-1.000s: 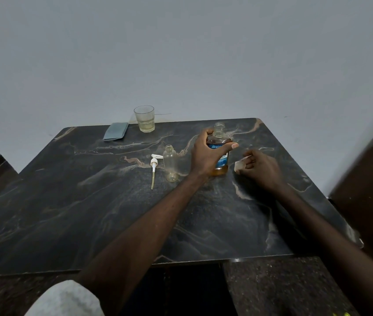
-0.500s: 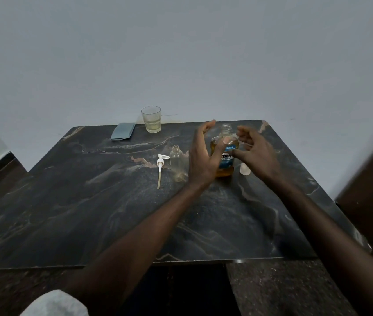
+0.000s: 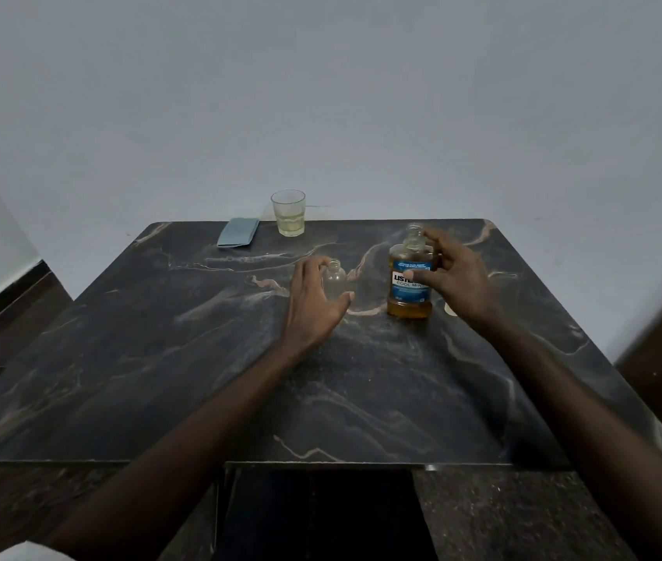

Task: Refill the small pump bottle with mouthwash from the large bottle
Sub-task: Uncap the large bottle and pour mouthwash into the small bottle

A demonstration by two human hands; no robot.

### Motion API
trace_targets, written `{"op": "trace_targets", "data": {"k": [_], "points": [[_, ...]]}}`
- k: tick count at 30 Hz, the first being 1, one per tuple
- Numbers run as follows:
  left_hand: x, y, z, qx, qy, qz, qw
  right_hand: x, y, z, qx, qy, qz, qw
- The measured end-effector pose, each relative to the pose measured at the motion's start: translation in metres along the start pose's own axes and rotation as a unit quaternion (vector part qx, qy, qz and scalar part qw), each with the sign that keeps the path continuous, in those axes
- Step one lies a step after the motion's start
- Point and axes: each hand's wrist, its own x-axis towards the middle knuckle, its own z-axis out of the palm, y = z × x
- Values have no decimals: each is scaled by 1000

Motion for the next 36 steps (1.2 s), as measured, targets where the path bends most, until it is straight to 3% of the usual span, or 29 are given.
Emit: {"op": "trace_targets", "data": {"k": [5, 16, 36], "points": [[4, -6, 0, -28, -7, -24, 999, 9, -12, 9, -111, 14, -65, 992], [3, -11, 1, -122, -22, -13, 992, 15, -29, 24, -303, -30, -217, 927], [1, -11, -1, -162, 7, 11, 987, 19, -36, 38, -416, -50, -260, 870]]}}
